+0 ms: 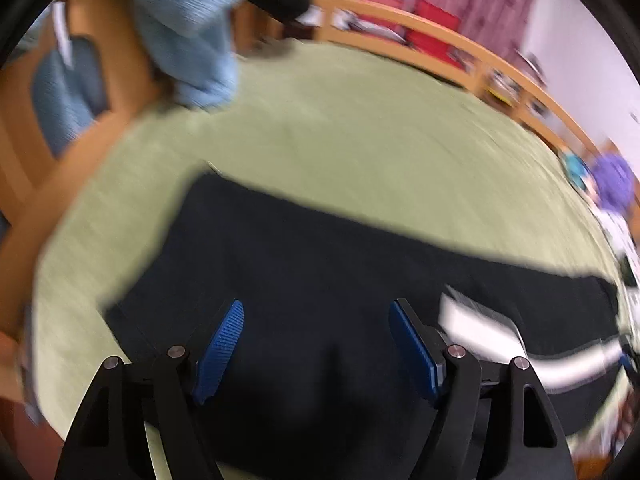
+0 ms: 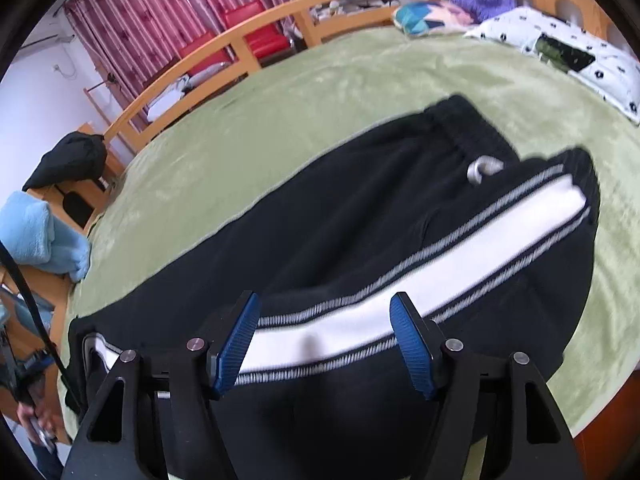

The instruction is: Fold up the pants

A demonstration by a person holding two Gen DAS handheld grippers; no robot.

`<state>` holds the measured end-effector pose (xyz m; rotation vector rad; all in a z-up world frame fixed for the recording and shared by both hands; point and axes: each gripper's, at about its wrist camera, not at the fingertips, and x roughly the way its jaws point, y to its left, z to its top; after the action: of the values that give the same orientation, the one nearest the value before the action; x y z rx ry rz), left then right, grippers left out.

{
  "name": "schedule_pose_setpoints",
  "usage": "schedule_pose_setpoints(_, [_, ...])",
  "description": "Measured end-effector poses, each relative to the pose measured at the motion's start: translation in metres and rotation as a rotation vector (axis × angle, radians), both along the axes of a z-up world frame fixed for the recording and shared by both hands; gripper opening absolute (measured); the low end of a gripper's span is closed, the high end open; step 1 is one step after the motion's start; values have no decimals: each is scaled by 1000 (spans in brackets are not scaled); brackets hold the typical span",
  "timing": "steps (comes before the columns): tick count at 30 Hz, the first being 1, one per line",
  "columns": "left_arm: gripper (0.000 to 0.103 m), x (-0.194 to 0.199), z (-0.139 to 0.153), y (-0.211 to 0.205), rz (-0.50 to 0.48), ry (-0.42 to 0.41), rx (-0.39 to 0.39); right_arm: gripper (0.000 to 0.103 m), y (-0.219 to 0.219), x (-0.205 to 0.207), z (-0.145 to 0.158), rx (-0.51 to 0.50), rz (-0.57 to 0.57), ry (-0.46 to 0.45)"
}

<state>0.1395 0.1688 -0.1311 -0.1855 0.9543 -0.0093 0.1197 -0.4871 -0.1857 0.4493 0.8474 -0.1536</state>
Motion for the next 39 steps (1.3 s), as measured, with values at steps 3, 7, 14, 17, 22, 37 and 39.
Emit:
schedule_pose_setpoints(3, [74, -28, -18, -27, -46, 22, -45, 67, 8, -6, -8, -37, 33, 25])
schedule_pose_setpoints(7, [74, -46, -44, -52, -26, 92, 3, 67, 10, -14, -14, -15, 44, 36])
schedule_pose_setpoints(14, [12, -44, -49, -40, 93, 37, 72, 67, 12, -27, -22, 9, 49, 33])
schedule_pose_setpoints(17, [8, -42, -29, -29, 84, -3, 57, 67, 10, -29, -22, 23, 36, 30])
schedule_pose_setpoints(22, [8, -32, 28, -1, 137, -133, 115, 67, 8, -28, -17, 18, 20, 14])
schedule_pose_setpoints(37, [26, 105, -9, 42, 217, 50, 94, 69, -19, -11, 14, -174, -16, 23])
schedule_pose_setpoints(39, [56, 114, -18, 37, 247, 99, 176, 69, -32, -7, 15, -219, -62, 42])
